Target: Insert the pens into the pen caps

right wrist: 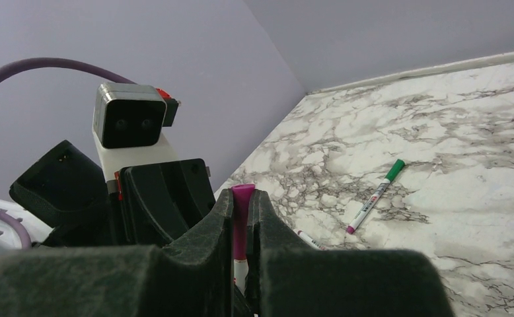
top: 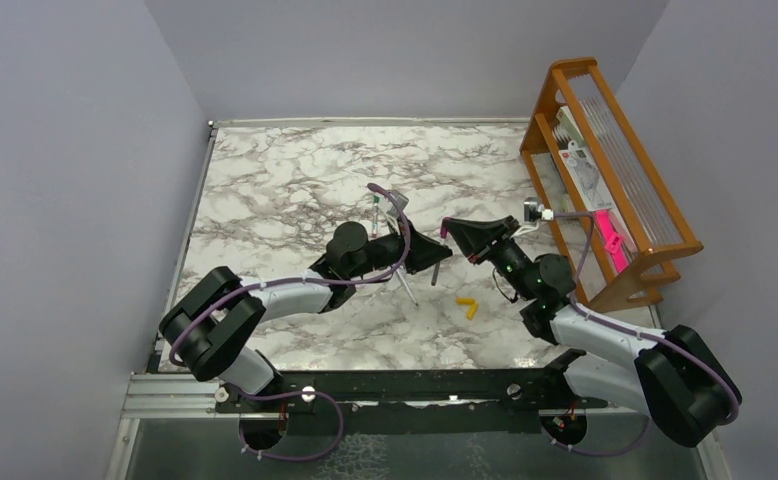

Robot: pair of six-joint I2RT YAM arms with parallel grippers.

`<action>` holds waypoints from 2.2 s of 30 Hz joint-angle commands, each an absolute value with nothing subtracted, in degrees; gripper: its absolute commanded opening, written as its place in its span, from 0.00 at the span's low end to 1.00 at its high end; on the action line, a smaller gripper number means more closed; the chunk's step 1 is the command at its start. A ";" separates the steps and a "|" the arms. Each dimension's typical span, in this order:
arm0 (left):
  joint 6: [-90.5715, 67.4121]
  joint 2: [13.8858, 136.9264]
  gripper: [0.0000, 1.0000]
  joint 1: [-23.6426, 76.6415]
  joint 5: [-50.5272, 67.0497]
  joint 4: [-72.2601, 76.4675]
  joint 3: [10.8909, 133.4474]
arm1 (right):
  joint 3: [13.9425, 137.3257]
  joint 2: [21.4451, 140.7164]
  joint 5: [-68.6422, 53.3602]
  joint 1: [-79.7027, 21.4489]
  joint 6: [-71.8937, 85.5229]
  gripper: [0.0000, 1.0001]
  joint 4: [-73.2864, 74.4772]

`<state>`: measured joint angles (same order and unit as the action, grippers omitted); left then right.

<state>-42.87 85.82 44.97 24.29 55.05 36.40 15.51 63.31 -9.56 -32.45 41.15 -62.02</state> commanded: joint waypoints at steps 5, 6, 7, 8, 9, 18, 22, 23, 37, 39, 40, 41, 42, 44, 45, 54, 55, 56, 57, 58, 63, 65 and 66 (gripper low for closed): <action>-42.26 81.88 0.00 42.98 21.71 62.71 42.70 | 10.39 65.03 -20.05 -33.20 39.33 0.01 -55.27; -42.35 81.69 0.00 42.65 21.57 62.63 42.90 | 10.10 65.10 -20.30 -33.22 39.44 0.01 -55.40; -42.36 81.57 0.00 42.32 21.59 62.47 43.13 | 9.77 65.24 -20.63 -33.22 39.50 0.02 -55.62; -42.36 81.49 0.00 42.02 21.67 62.16 43.45 | 9.43 65.48 -20.92 -33.22 39.59 0.01 -55.87; -42.35 81.55 0.00 41.63 21.89 61.77 43.87 | 9.08 65.79 -21.30 -33.22 39.75 0.01 -56.27; -41.74 83.38 0.00 41.05 24.82 61.28 44.69 | 8.19 65.73 -21.31 -33.22 40.84 0.01 -57.74; -39.76 83.11 0.00 41.06 27.30 59.36 43.71 | 10.70 61.86 -18.00 -33.22 40.25 0.01 -51.35; -38.96 83.05 0.00 40.99 28.12 58.42 43.69 | 11.18 60.71 -16.98 -33.22 39.99 0.02 -50.23; -33.89 84.24 0.00 40.03 26.76 46.87 40.22 | 17.75 47.66 -3.05 -33.21 33.03 0.43 -33.60; -34.34 85.31 0.00 38.65 25.59 45.46 40.23 | 17.86 46.16 -1.20 -33.22 31.75 0.43 -31.05; -34.40 85.96 0.00 37.81 25.14 44.21 40.56 | 17.73 45.34 -0.57 -33.22 31.25 0.43 -30.16; -34.27 86.64 0.00 36.87 23.97 42.03 41.46 | 17.67 44.87 0.00 -33.22 30.79 0.43 -28.88; -33.66 87.45 0.00 35.95 22.16 38.51 42.72 | 17.48 44.49 0.48 -33.22 30.69 0.43 -28.20; -31.25 89.56 0.00 34.60 17.18 31.45 46.21 | 16.90 44.23 1.00 -33.22 30.63 0.43 -27.43; -29.95 90.57 0.00 34.20 14.21 27.75 48.03 | 16.59 44.31 0.98 -33.21 30.75 0.42 -27.32; -24.32 107.00 0.00 33.41 -7.69 1.09 70.24 | 14.82 47.35 0.17 -33.22 32.56 0.39 -27.50; -24.46 108.47 0.00 33.34 -8.44 -0.21 72.01 | 14.77 47.51 0.09 -33.22 32.60 0.39 -27.45; -24.62 109.83 0.00 33.26 -9.35 -1.24 73.45 | 14.77 47.67 0.11 -33.16 32.61 0.38 -27.35; -25.09 110.99 0.00 33.23 -10.75 -2.44 74.75 | 14.69 47.65 0.07 -33.21 32.61 0.38 -27.18; -25.52 112.08 0.00 33.22 -12.04 -3.57 76.33 | 14.61 47.62 0.14 -33.18 32.54 0.38 -27.00; -26.26 115.26 0.00 32.76 -16.14 -7.01 79.77 | 14.08 47.35 0.80 -33.22 32.17 0.37 -26.26; -26.32 116.13 0.00 32.55 -17.00 -7.98 80.41 | 13.66 47.47 0.88 -33.22 32.17 0.37 -26.31; -26.47 116.62 0.00 32.37 -17.25 -8.60 80.76 | 13.55 47.66 0.88 -33.22 32.24 0.37 -26.28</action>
